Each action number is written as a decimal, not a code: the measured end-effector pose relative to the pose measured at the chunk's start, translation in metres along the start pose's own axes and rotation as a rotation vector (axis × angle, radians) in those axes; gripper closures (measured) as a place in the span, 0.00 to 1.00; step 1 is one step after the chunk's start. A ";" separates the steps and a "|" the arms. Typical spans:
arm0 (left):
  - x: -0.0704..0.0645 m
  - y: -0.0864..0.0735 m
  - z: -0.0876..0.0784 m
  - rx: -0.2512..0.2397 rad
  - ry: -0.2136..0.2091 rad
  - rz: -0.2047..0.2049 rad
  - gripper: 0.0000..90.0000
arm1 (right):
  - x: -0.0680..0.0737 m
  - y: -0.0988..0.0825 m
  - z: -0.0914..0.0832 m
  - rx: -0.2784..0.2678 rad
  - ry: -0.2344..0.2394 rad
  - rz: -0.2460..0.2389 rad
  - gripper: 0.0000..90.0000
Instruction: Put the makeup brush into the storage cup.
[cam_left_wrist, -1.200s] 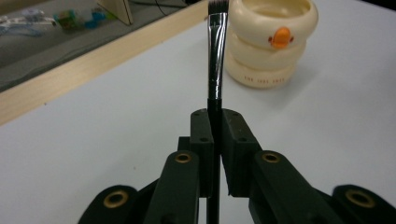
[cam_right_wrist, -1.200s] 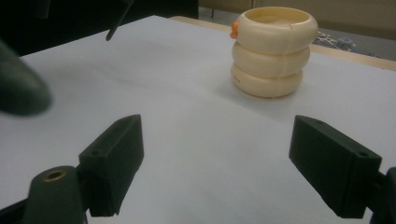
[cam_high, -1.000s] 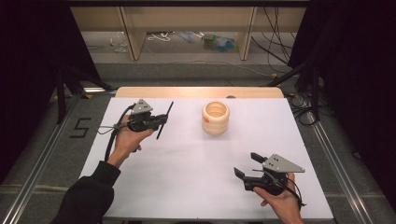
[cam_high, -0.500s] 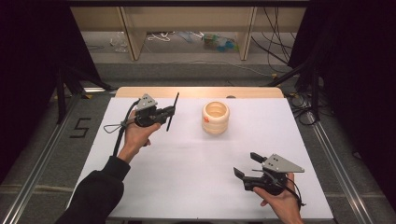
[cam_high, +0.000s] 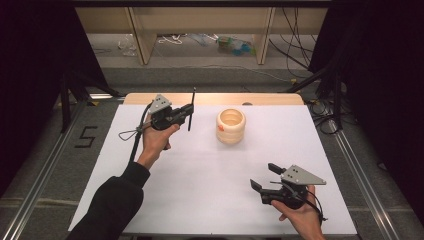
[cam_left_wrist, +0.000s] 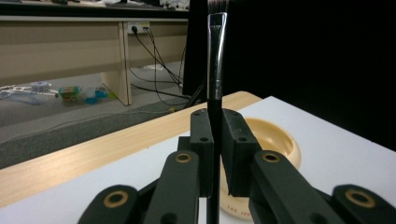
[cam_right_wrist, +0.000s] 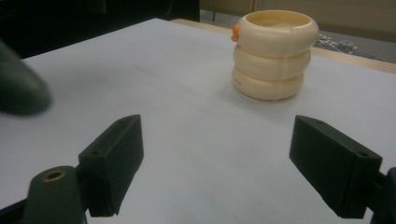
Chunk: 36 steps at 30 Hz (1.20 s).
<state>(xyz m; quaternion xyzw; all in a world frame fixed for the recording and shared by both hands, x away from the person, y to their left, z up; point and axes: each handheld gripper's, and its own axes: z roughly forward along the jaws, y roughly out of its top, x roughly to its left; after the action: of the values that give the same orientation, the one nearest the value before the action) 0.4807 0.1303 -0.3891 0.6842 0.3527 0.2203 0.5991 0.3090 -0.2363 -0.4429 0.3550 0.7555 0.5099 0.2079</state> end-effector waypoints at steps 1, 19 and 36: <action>-0.001 0.001 0.001 -0.008 -0.003 0.001 0.93 | 0.000 0.000 0.000 0.000 0.000 0.000 0.21; -0.028 0.016 0.040 -0.050 -0.045 0.017 0.93 | 0.000 0.000 -0.001 0.021 0.002 0.003 0.21; -0.034 0.018 0.071 -0.080 -0.049 -0.013 0.93 | -0.001 -0.002 0.004 -0.026 0.003 -0.011 0.21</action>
<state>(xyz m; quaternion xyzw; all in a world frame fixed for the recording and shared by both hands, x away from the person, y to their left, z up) 0.5136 0.0572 -0.3810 0.6626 0.3331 0.2137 0.6358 0.3114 -0.2351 -0.4460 0.3472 0.7511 0.5190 0.2142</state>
